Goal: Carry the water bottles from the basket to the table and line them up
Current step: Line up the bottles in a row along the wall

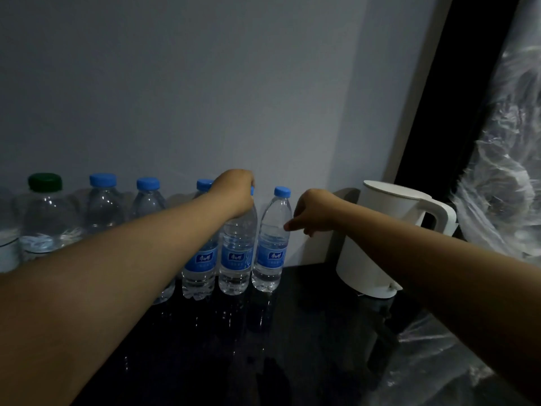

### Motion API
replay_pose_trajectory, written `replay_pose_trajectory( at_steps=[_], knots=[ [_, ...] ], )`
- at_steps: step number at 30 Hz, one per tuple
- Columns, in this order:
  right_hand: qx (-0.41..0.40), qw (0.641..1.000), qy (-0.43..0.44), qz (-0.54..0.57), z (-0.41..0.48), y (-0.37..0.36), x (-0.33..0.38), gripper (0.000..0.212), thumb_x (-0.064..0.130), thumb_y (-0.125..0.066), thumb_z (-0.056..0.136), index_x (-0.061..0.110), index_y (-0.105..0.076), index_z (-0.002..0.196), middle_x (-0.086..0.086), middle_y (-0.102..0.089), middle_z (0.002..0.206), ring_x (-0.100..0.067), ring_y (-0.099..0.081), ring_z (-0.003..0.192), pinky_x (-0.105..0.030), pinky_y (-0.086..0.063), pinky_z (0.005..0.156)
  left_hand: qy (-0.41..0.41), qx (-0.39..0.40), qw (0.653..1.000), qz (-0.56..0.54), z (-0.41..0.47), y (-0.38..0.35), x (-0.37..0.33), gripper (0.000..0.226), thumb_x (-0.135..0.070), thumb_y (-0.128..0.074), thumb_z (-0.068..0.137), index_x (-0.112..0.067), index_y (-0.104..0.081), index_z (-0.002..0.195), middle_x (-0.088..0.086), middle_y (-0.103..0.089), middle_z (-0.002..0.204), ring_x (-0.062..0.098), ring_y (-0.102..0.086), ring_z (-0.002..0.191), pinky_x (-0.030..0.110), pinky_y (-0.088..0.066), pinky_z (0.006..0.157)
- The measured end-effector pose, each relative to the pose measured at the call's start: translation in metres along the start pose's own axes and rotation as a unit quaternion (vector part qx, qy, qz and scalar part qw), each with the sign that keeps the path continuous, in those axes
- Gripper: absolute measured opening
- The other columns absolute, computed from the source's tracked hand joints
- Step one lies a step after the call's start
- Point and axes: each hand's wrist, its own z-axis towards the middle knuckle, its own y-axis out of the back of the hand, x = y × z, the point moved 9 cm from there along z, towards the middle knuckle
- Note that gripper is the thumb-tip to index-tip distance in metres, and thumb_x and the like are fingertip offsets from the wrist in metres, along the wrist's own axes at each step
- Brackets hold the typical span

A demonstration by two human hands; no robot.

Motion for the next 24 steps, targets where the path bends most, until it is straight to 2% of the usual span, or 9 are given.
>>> replay_pose_trajectory(
  at_steps=[5,8,10,13,18,20,24],
  knots=[
    [-0.005,0.999,0.041,-0.019,-0.039,0.016,0.014,0.033,0.030,-0.064,0.087,0.003,-0.064,0.105,-0.008,-0.066,0.087,-0.010,-0.057,0.066,-0.020,-0.049,0.066,0.007,0.016,0.999,0.036,-0.014,0.001,-0.004,0.024,-0.006,-0.054,0.092,-0.006,-0.052,0.115,0.014,-0.056,0.117,0.027,-0.057,0.101,0.034,-0.047,0.080],
    [-0.009,0.996,0.078,-0.044,-0.072,0.024,0.029,0.029,0.029,-0.064,0.087,0.006,-0.066,0.104,-0.005,-0.066,0.092,-0.012,-0.060,0.078,-0.024,-0.051,0.077,0.001,0.008,0.999,0.033,-0.028,0.011,-0.011,0.013,-0.009,-0.053,0.092,-0.009,-0.048,0.104,0.014,-0.049,0.116,0.026,-0.055,0.094,0.033,-0.043,0.070],
    [-0.003,0.993,0.095,-0.065,-0.096,0.028,0.037,0.029,0.030,-0.064,0.087,0.007,-0.067,0.105,-0.006,-0.069,0.100,-0.014,-0.063,0.088,-0.027,-0.052,0.085,-0.010,0.001,1.000,0.026,-0.039,0.022,-0.018,0.014,-0.009,-0.053,0.091,-0.008,-0.049,0.105,0.014,-0.048,0.117,0.026,-0.054,0.095,0.032,-0.043,0.072],
    [0.003,0.991,0.105,-0.087,-0.131,0.036,0.047,0.028,0.029,-0.064,0.087,0.008,-0.067,0.106,-0.006,-0.069,0.103,-0.016,-0.064,0.093,-0.028,-0.052,0.087,-0.033,0.013,0.999,0.013,-0.062,0.039,-0.026,0.024,-0.012,-0.052,0.091,-0.008,-0.051,0.115,0.012,-0.052,0.119,0.026,-0.055,0.101,0.035,-0.048,0.082],
    [-0.001,0.990,0.104,-0.094,-0.192,0.054,0.057,0.026,0.029,-0.066,0.086,0.010,-0.069,0.104,-0.004,-0.070,0.104,-0.016,-0.064,0.091,-0.024,-0.050,0.080,-0.074,0.056,0.995,-0.018,-0.121,0.070,-0.038,0.044,-0.022,-0.058,0.090,-0.014,-0.047,0.132,0.006,-0.053,0.131,0.022,-0.054,0.113,0.033,-0.047,0.093],
    [-0.004,0.991,0.097,-0.093,-0.215,0.060,0.060,0.025,0.029,-0.066,0.086,0.012,-0.069,0.104,-0.003,-0.070,0.105,-0.015,-0.063,0.090,-0.022,-0.048,0.075,-0.091,0.066,0.993,-0.022,-0.147,0.083,-0.046,0.045,-0.027,-0.061,0.089,-0.016,-0.049,0.131,0.003,-0.054,0.131,0.021,-0.054,0.114,0.034,-0.046,0.096],
    [-0.021,0.990,0.097,-0.100,-0.264,0.072,0.068,0.023,0.031,-0.064,0.087,0.015,-0.068,0.104,-0.001,-0.068,0.105,-0.010,-0.056,0.083,-0.011,-0.035,0.057,-0.124,0.071,0.989,-0.034,-0.197,0.105,-0.065,0.042,-0.033,-0.061,0.088,-0.018,-0.054,0.127,-0.002,-0.058,0.125,0.017,-0.056,0.112,0.033,-0.045,0.100]
  ],
)
